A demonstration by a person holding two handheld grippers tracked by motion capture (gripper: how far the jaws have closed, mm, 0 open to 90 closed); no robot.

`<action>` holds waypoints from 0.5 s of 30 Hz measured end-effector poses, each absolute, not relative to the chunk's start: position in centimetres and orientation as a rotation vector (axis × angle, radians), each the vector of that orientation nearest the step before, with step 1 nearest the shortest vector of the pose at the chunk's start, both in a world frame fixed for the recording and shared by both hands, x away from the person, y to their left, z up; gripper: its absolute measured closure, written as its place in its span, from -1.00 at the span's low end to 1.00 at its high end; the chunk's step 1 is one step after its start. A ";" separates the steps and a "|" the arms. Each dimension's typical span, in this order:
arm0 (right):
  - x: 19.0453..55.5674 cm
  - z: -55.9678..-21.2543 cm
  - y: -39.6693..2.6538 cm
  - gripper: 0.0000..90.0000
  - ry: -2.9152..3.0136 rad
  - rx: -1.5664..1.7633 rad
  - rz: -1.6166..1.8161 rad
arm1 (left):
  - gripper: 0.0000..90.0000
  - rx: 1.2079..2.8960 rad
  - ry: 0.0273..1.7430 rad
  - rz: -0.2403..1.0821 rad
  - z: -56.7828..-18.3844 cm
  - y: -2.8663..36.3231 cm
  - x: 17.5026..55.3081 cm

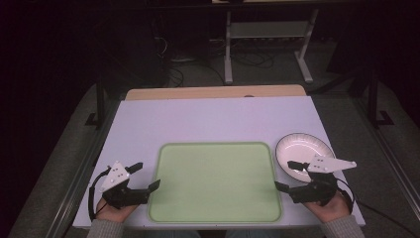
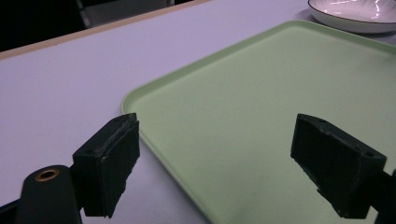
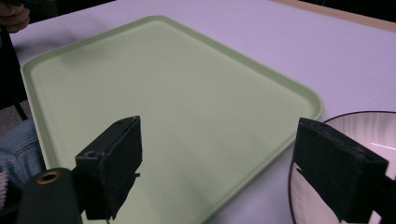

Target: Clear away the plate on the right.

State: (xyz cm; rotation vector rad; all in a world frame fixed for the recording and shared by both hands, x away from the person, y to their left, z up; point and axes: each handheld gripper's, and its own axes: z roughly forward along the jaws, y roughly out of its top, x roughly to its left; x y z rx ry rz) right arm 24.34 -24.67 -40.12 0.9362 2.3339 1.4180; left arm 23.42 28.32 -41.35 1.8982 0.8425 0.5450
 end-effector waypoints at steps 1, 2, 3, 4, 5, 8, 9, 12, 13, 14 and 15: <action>24.3 -40.1 -24.9 -0.67 2.331 0.941 1.422 | -0.66 1.898 0.841 0.547 -41.3 28.3 23.4; 24.2 -40.1 -25.2 -0.67 2.334 0.947 1.423 | -0.66 1.898 0.841 0.547 -41.3 28.3 23.4; 24.2 -40.1 -25.3 -0.67 2.334 0.951 1.421 | -0.66 1.897 0.842 0.547 -41.3 28.4 23.4; 24.2 -40.1 -25.5 -0.67 2.335 0.955 1.417 | -0.66 1.897 0.842 0.547 -41.3 28.4 23.4; 24.1 -40.1 -25.8 -0.67 2.331 0.956 1.416 | -0.66 1.897 0.843 0.547 -41.3 28.4 23.4; 23.9 -40.0 -26.3 -0.67 2.330 0.969 1.413 | -0.66 1.895 0.844 0.547 -41.3 28.4 23.4; 23.8 -40.0 -26.5 -0.67 2.333 0.971 1.407 | -0.66 1.896 0.845 0.547 -41.3 28.4 23.4; 23.7 -40.0 -27.0 -0.66 2.334 0.982 1.395 | -0.66 1.896 0.846 0.546 -41.3 28.4 23.4; 23.6 -39.9 -27.2 -0.66 2.334 0.987 1.392 | -0.66 1.895 0.845 0.546 -41.3 28.4 23.4; 23.6 -39.9 -27.4 -0.66 2.330 0.991 1.393 | -0.66 1.895 0.845 0.546 -41.3 28.4 23.4; 23.6 -39.9 -27.7 -0.66 2.327 0.998 1.396 | -0.66 1.895 0.844 0.546 -41.3 28.4 23.4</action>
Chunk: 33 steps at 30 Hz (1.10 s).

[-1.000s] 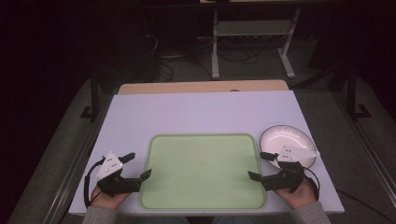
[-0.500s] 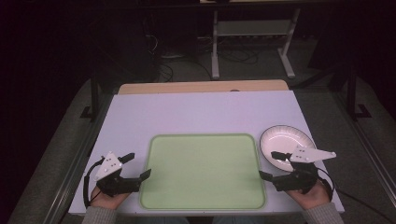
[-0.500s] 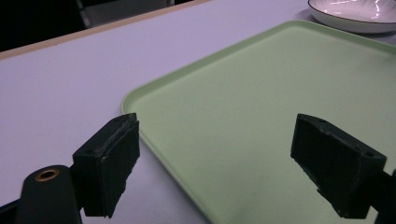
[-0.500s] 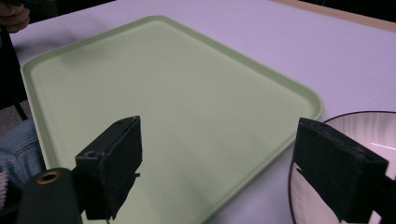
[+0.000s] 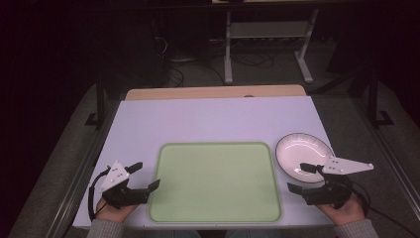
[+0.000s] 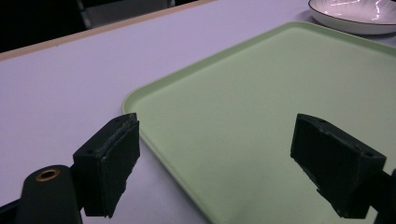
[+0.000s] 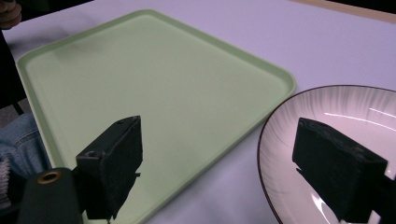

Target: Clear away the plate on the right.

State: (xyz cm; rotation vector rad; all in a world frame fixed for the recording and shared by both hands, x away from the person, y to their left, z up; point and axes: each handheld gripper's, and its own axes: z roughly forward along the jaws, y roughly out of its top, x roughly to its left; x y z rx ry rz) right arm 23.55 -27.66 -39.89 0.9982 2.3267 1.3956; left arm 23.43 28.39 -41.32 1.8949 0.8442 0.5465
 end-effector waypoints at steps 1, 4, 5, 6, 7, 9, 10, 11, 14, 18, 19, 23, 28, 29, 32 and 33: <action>23.5 -39.9 -27.9 -0.66 2.325 1.004 1.396 | -0.66 1.895 0.845 0.546 -41.3 28.4 23.4; 23.5 -39.8 -28.4 -0.66 2.323 1.019 1.396 | -0.66 1.895 0.846 0.545 -41.3 28.4 23.4; 23.5 -39.8 -28.6 -0.65 2.324 1.023 1.395 | -0.66 1.895 0.846 0.545 -41.3 28.4 23.4; 23.4 -39.7 -28.8 -0.65 2.327 1.025 1.392 | -0.66 1.897 0.844 0.546 -41.3 28.4 23.4; 23.4 -39.6 -29.0 -0.65 2.331 1.025 1.386 | -0.66 1.896 0.844 0.546 -41.3 28.4 23.4; 23.4 -39.5 -29.4 -0.65 2.329 1.029 1.381 | -0.66 1.896 0.844 0.546 -41.3 28.4 23.4; 23.3 -39.4 -29.6 -0.65 2.325 1.034 1.383 | -0.66 1.895 0.846 0.545 -41.3 28.4 23.4; 23.3 -39.3 -29.8 -0.65 2.323 1.040 1.385 | -0.66 1.895 0.846 0.546 -41.3 28.4 23.4; 23.3 -39.3 -30.7 -0.65 2.311 1.058 1.379 | -0.66 1.893 0.848 0.546 -41.3 28.4 23.5; 23.2 -39.2 -31.6 -0.65 2.295 1.086 1.379 | -0.66 1.892 0.848 0.548 -41.3 28.4 23.4; 23.2 -39.1 -31.9 -0.65 2.292 1.090 1.374 | -0.66 1.892 0.847 0.549 -41.3 28.4 23.4; 23.3 -38.8 -32.7 -0.65 2.276 1.106 1.360 | -0.66 1.886 0.854 0.545 -41.3 28.4 23.5; 23.6 -38.8 -34.0 -0.65 2.254 1.142 1.343 | -0.66 1.892 0.850 0.544 -41.4 28.4 23.5; 23.6 -38.9 -34.3 -0.65 2.251 1.150 1.340 | -0.66 1.891 0.851 0.544 -41.4 28.4 23.5; 23.8 -39.1 -35.0 -0.65 2.240 1.176 1.325 | -0.66 1.889 0.854 0.544 -41.4 28.4 23.5; 23.8 -39.2 -35.2 -0.65 2.237 1.183 1.319 | -0.66 1.889 0.854 0.544 -41.4 28.4 23.5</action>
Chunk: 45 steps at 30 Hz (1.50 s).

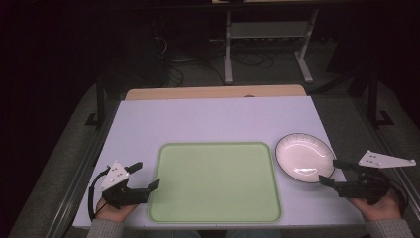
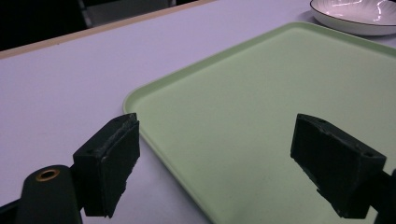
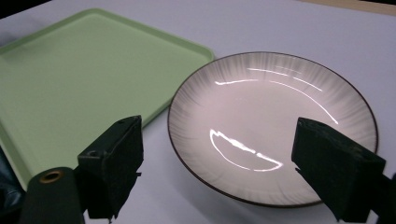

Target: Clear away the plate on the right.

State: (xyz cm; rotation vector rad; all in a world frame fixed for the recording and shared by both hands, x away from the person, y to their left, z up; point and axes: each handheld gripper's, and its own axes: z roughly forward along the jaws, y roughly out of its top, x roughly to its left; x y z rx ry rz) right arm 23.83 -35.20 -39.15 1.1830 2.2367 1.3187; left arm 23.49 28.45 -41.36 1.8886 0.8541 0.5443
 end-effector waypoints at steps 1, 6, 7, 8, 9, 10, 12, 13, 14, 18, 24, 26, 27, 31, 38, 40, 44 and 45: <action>23.9 -39.2 -35.4 -0.64 2.233 1.190 1.313 | -0.66 1.888 0.854 0.544 -41.4 28.4 23.5; 24.1 -39.6 -36.3 -0.64 2.218 1.225 1.296 | -0.66 1.886 0.856 0.537 -41.3 28.5 23.5; 24.1 -39.7 -36.5 -0.64 2.214 1.236 1.292 | -0.66 1.886 0.856 0.536 -41.3 28.5 23.5; 24.2 -39.8 -36.6 -0.64 2.211 1.240 1.288 | -0.66 1.886 0.855 0.538 -41.3 28.5 23.5; 24.2 -39.9 -36.8 -0.64 2.208 1.244 1.284 | -0.66 1.886 0.856 0.537 -41.3 28.5 23.5; 24.3 -39.9 -36.9 -0.64 2.208 1.247 1.279 | -0.66 1.886 0.856 0.537 -41.3 28.5 23.5; 24.4 -40.0 -37.2 -0.55 2.211 1.246 1.265 | -0.66 1.885 0.856 0.537 -41.3 28.5 23.5; 24.4 -40.1 -37.4 -0.56 2.207 1.251 1.263 | -0.66 1.884 0.857 0.535 -41.3 28.5 23.5; 24.6 -40.2 -37.6 -0.56 2.202 1.262 1.258 | -0.66 1.885 0.856 0.538 -41.3 28.5 23.5; 24.9 -40.4 -38.1 -0.56 2.185 1.283 1.254 | -0.66 1.885 0.857 0.537 -41.3 28.5 23.5; 25.5 -40.7 -38.8 -0.53 2.165 1.325 1.246 | -0.66 1.885 0.857 0.536 -41.3 28.5 23.5; 25.7 -40.8 -38.9 -0.52 2.159 1.337 1.242 | -0.66 1.884 0.859 0.537 -41.3 28.5 23.5; 25.9 -40.9 -39.0 -0.51 2.158 1.339 1.239 | -0.66 1.884 0.860 0.537 -41.3 28.5 23.5; 26.4 -41.3 -39.2 -0.45 2.159 1.379 1.222 | -0.66 1.885 0.858 0.535 -41.3 28.5 23.5; 27.5 -41.7 -39.8 -0.33 2.133 1.447 1.213 | -0.66 1.887 0.859 0.532 -41.4 28.4 23.6; 28.3 -42.0 -40.1 -0.26 2.128 1.493 1.210 | -0.66 1.888 0.861 0.530 -41.5 28.4 23.6; 29.3 -42.3 -40.3 -0.18 2.118 1.555 1.203 | -0.66 1.888 0.859 0.533 -41.4 28.4 23.6; 29.5 -42.4 -40.4 -0.18 2.115 1.572 1.198 | -0.66 1.889 0.860 0.534 -41.4 28.5 23.6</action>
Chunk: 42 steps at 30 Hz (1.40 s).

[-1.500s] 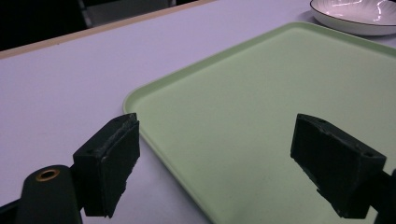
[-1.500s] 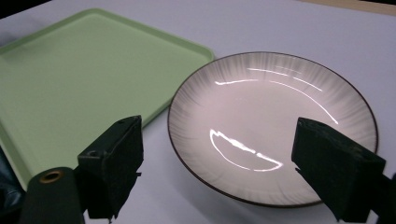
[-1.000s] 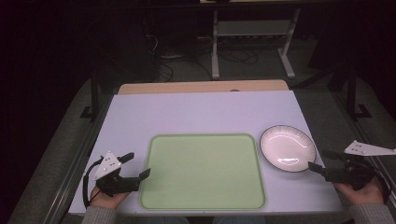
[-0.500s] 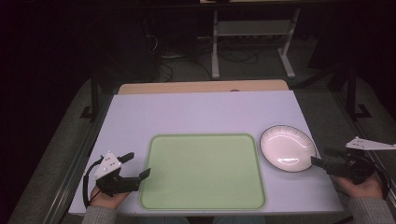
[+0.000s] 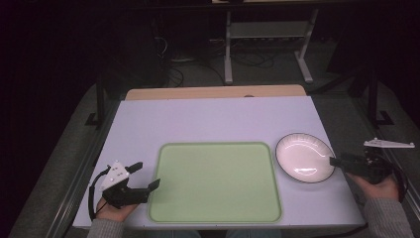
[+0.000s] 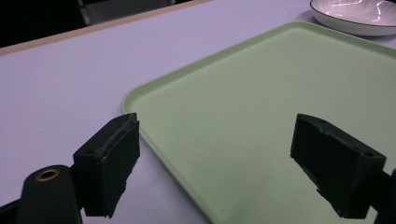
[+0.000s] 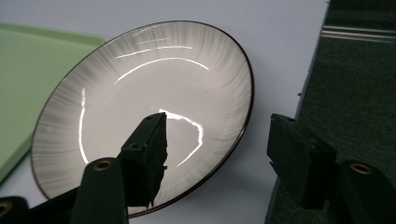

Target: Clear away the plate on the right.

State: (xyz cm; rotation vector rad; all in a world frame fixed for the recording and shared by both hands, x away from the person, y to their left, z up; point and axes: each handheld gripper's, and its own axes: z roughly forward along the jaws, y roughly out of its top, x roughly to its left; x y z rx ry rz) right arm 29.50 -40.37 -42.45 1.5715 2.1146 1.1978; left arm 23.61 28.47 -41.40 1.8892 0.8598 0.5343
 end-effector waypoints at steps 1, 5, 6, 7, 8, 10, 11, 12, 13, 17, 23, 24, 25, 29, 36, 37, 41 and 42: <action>29.7 -42.5 -40.4 -0.17 2.109 1.595 1.191 | -0.66 1.887 0.861 0.534 -41.4 28.5 23.6; 30.3 -42.9 -40.3 -0.11 2.109 1.632 1.183 | -0.66 1.885 0.862 0.534 -41.4 28.6 23.6; 30.5 -43.0 -40.2 -0.09 2.110 1.641 1.174 | -0.66 1.885 0.862 0.533 -41.4 28.6 23.6; 30.6 -43.0 -40.2 -0.07 2.110 1.644 1.170 | -0.66 1.885 0.861 0.533 -41.4 28.6 23.6; 30.7 -43.1 -40.2 -0.05 2.110 1.646 1.167 | -0.66 1.886 0.860 0.533 -41.4 28.6 23.6; 30.9 -43.2 -40.2 -0.01 2.104 1.660 1.158 | -0.66 1.888 0.859 0.534 -41.4 28.6 23.6; 31.1 -43.2 -40.2 0.02 2.103 1.670 1.157 | -0.66 1.888 0.860 0.533 -41.4 28.5 23.6; 31.2 -43.3 -40.2 0.05 2.103 1.678 1.156 | -0.66 1.888 0.860 0.533 -41.4 28.5 23.6; 31.3 -43.3 -40.3 0.07 2.099 1.692 1.156 | -0.66 1.888 0.859 0.534 -41.4 28.5 23.6; 31.7 -43.5 -40.5 0.14 2.078 1.747 1.169 | -0.66 1.888 0.861 0.534 -41.4 28.5 23.6; 32.2 -43.7 -40.5 0.28 2.082 1.792 1.164 | -0.66 1.888 0.861 0.533 -41.4 28.6 23.6; 32.3 -43.7 -40.4 0.30 2.078 1.800 1.165 | -0.66 1.887 0.861 0.533 -41.4 28.6 23.6; 32.3 -43.7 -40.4 0.32 2.076 1.803 1.169 | -0.66 1.887 0.861 0.533 -41.4 28.6 23.6; 32.4 -44.0 -40.4 0.40 2.070 1.822 1.174 | -0.66 1.887 0.861 0.533 -41.4 28.6 23.6; 32.6 -44.4 -40.2 0.50 2.062 1.855 1.191 | -0.66 1.887 0.862 0.532 -41.4 28.6 23.6; 32.6 -44.5 -40.2 0.52 2.060 1.858 1.191 | -0.66 1.887 0.861 0.533 -41.4 28.6 23.6; 32.6 -44.9 -40.1 0.58 2.053 1.875 1.190 | -0.66 1.887 0.863 0.532 -41.4 28.6 23.6; 32.7 -45.0 -40.0 0.58 2.053 1.879 1.192 | -0.66 1.886 0.863 0.532 -41.4 28.6 23.6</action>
